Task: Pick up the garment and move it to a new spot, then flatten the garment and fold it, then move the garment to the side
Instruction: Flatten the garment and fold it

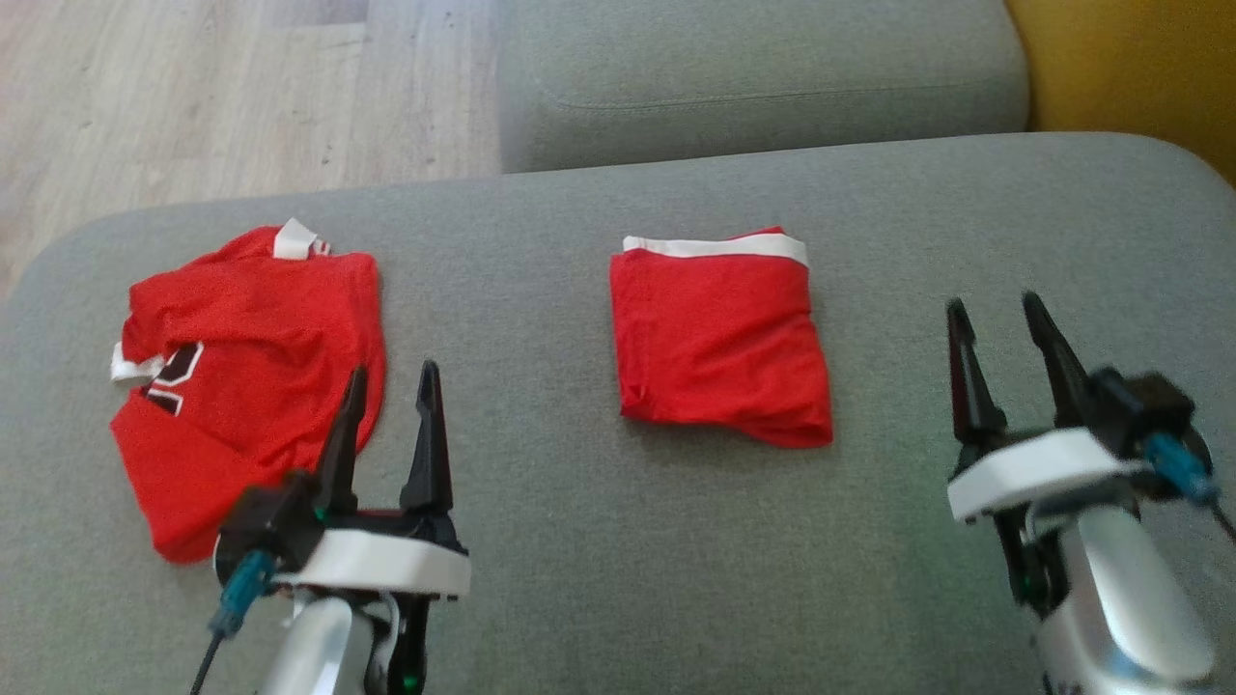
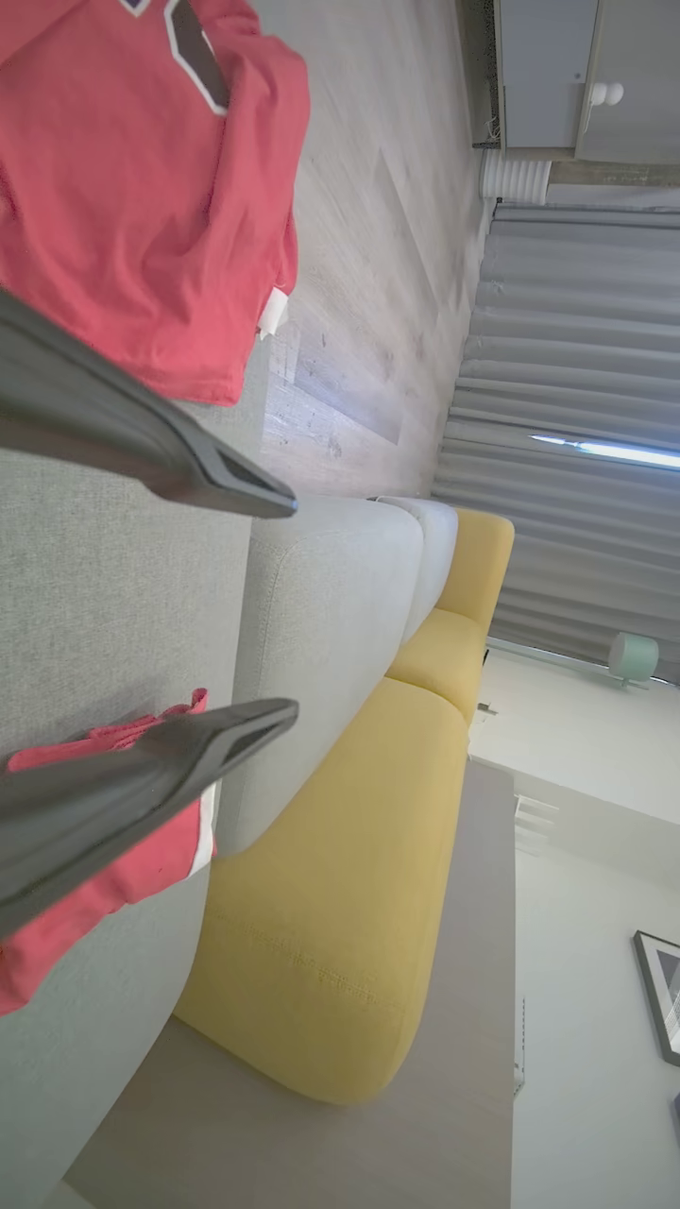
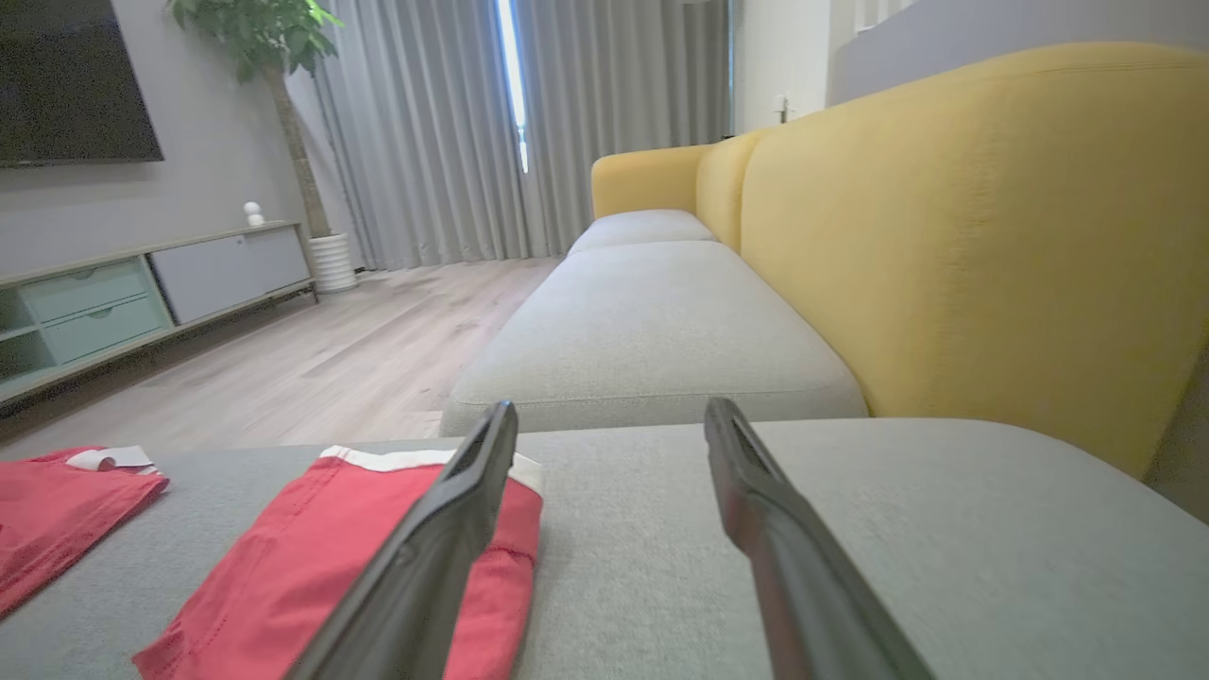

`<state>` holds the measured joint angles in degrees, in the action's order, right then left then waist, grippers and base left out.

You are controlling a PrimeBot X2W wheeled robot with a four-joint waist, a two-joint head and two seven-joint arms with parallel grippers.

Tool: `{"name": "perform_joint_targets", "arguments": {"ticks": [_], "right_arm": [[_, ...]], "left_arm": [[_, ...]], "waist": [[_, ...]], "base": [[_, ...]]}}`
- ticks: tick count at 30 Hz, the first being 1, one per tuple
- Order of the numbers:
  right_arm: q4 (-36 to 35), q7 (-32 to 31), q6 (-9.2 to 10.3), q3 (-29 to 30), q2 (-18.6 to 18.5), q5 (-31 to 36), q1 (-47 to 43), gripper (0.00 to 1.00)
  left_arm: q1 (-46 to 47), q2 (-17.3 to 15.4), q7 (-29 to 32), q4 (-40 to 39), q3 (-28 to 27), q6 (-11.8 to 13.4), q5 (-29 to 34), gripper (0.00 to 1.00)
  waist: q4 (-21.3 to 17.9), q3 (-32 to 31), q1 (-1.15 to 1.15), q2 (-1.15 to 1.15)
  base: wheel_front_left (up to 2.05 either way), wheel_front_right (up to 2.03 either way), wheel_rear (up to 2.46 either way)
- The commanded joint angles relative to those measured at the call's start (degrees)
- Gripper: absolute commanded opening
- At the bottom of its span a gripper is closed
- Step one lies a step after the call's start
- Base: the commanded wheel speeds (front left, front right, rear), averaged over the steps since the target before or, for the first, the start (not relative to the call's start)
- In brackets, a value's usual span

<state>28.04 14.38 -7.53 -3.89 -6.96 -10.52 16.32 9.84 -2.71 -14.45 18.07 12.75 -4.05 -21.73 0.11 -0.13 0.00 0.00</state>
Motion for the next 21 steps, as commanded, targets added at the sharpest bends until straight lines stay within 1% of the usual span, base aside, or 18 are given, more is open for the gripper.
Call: {"name": "perform_joint_targets", "arguments": {"ticks": [1, 5, 9, 15, 20, 21], "right_arm": [[-3.6, 0.6, 0.04, 0.4, 1.3, 1.4, 0.4, 1.0], [-6.3, 0.6, 0.04, 3.5, 3.4, 3.0, -4.2, 1.0], [-7.9, 0.6, 0.04, 4.5, 4.0, 3.5, -6.4, 1.0], [-8.7, 0.6, 0.04, 3.8, 4.1, 2.1, -6.8, 1.0], [-9.3, 0.6, 0.04, 3.5, 4.1, 2.2, -5.4, 1.0], [-9.3, 0.6, 0.04, 3.3, 4.1, 2.3, -4.9, 0.71]], "left_arm": [[0.6, -0.2, -0.5, -2.2, -2.4, 0.1, 0.4, 1.0], [-1.0, -0.2, -0.5, -2.7, -2.8, 0.0, 1.0, 1.0], [-2.5, -0.2, -0.5, -3.3, -2.2, 0.4, 0.8, 1.0], [-2.6, -0.2, -0.5, -3.7, -2.1, 0.6, 0.4, 1.0], [-1.3, -0.2, -0.5, -4.2, -1.4, 0.6, 0.2, 1.0], [-0.9, -0.2, -0.5, -4.3, -1.1, 0.6, 0.1, 1.0]], "waist": [[-0.7, -0.2, 0.0, 0.0], [-1.2, 0.0, 0.0, 0.0], [-1.2, 0.2, 0.0, 0.0], [-0.8, 0.7, 0.0, 0.0], [0.6, 2.8, 0.0, 0.0], [1.0, 3.5, 0.0, 0.0]], "base": [[0.0, 0.0, 0.0], [0.0, 0.0, 0.0], [0.0, 0.0, 0.0], [0.0, 0.0, 0.0], [0.0, 0.0, 0.0], [0.0, 0.0, 0.0]]}}
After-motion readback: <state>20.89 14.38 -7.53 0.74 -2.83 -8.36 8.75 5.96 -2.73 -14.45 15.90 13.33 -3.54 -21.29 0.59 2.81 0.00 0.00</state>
